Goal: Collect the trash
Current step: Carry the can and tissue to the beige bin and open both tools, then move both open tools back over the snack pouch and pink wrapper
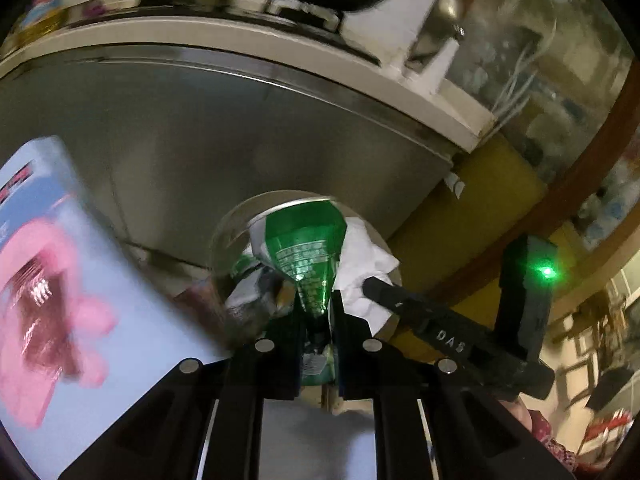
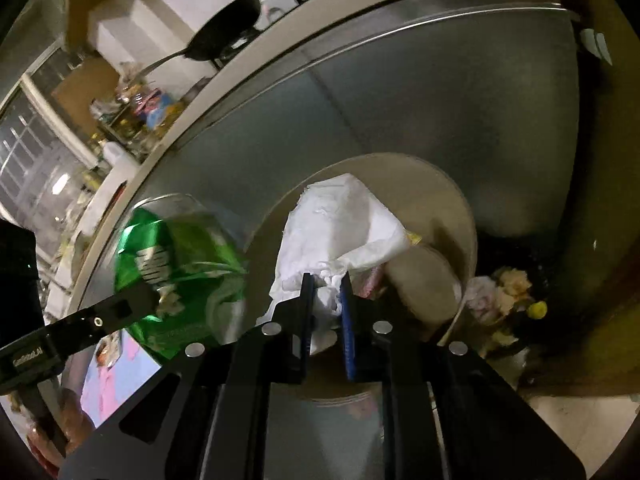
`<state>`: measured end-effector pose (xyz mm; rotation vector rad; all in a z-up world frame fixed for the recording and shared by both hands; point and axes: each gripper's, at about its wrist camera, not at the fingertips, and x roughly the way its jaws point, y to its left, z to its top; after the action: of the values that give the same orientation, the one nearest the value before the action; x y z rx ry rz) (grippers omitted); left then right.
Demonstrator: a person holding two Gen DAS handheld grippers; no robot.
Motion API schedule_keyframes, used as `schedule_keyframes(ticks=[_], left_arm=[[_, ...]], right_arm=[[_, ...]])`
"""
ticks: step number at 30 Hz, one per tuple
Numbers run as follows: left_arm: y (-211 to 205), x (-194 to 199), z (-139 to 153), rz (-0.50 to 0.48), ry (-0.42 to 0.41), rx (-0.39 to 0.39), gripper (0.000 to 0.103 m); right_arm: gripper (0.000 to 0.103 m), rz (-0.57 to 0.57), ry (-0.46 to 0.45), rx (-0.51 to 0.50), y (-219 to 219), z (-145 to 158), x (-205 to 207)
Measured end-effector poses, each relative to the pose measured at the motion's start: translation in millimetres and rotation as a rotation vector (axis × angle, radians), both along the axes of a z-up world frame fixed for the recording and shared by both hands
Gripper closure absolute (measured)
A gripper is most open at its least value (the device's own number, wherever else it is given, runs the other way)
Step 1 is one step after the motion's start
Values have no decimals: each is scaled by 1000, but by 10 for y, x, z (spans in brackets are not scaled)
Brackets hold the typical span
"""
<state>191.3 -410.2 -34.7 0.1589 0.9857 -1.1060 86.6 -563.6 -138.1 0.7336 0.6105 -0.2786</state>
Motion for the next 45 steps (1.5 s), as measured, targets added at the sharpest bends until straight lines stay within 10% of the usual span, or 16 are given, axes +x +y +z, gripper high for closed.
schedule_keyframes(ticks=[4,16,25,31,45], left_arm=[[-285,54,-195,39,-51,90,40],[939,-2,1,244,-69,32,40],[2937,144,-197,558,16,43,40],[4097,586,-233,794,182,-140,40],[3828,1216,-421,780,275,-245,39]], right_arm=[[45,-30,24,-20,-169,-76,63],[45,-3,-125,-40,388,255,-291],[50,307,-92,-1,1526,286,291],[53,370,-73,-68,2139,364,812],[42,278,40,-206,2253,339,1813]])
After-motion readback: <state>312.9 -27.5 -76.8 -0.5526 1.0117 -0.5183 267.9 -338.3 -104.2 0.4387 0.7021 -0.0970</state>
